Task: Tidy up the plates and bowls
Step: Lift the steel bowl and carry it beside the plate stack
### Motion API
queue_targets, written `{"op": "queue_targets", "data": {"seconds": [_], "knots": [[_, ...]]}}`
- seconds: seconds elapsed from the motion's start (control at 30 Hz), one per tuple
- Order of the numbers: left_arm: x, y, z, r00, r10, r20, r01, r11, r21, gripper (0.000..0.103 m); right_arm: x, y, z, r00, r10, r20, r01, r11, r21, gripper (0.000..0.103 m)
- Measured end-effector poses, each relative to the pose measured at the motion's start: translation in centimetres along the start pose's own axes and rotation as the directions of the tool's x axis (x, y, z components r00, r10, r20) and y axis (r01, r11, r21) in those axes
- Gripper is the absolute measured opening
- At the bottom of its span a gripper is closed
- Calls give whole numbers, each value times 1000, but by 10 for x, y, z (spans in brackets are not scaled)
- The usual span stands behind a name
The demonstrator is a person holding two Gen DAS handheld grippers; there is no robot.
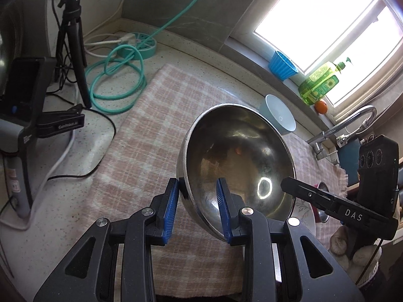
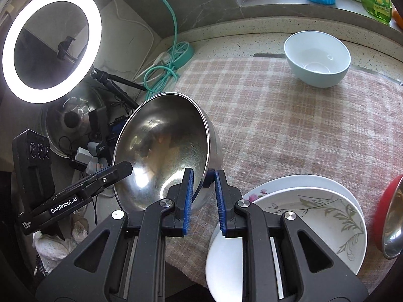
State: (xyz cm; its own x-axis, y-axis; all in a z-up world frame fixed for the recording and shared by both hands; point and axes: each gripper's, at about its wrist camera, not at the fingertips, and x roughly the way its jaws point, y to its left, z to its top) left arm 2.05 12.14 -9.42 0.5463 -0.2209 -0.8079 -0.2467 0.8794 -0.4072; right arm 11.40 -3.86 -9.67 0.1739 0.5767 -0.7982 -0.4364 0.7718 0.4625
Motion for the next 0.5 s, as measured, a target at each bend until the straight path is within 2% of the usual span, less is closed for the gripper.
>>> {"op": "queue_targets", "data": {"seconds": [0.5], "knots": [[13,42,-18,998,46,-47,-49,996,-68,27,49,14,-20,996,-21,-89,19,999,-27,18]]}}
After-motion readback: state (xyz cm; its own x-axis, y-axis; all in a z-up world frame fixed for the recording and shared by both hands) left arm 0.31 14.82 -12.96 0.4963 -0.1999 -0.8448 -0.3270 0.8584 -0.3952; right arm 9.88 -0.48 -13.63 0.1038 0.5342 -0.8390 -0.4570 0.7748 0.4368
